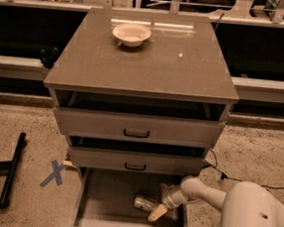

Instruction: Pick 7up can from bottom drawer and place on counter

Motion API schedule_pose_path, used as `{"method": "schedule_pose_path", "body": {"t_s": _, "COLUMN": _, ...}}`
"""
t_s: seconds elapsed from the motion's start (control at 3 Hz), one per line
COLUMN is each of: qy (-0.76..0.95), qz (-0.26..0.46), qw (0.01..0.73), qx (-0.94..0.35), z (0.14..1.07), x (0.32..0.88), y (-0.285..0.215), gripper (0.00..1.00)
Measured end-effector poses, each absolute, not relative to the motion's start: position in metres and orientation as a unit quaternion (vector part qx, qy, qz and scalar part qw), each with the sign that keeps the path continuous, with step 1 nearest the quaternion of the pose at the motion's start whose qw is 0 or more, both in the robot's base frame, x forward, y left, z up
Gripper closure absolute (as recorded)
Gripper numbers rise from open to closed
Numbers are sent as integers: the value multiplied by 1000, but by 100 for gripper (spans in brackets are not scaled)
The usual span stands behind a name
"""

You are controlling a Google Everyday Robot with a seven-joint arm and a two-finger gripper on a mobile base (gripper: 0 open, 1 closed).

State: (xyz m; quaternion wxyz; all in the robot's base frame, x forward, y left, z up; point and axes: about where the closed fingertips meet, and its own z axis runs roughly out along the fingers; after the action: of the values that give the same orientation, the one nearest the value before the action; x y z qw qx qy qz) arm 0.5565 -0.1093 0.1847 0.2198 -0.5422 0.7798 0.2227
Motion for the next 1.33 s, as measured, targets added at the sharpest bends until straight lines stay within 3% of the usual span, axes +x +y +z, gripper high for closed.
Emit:
{"method": "schedule_pose_path", "body": {"t_s": 0.67, "qy": 780, "qz": 207, "qw": 207, "qx": -553, "z": 156, "x": 561, "y": -89, "gripper": 0}}
{"method": "schedule_pose_path", "body": {"t_s": 1.0, "qy": 778, "qz": 202, "qw": 199, "qx": -560, "z": 146, "x": 559, "y": -81, "gripper": 14}}
{"method": "schedule_pose_path", "body": {"t_s": 1.33, "qy": 778, "qz": 202, "qw": 191, "qx": -563, "z": 138, "x": 557, "y": -76, "gripper": 38}}
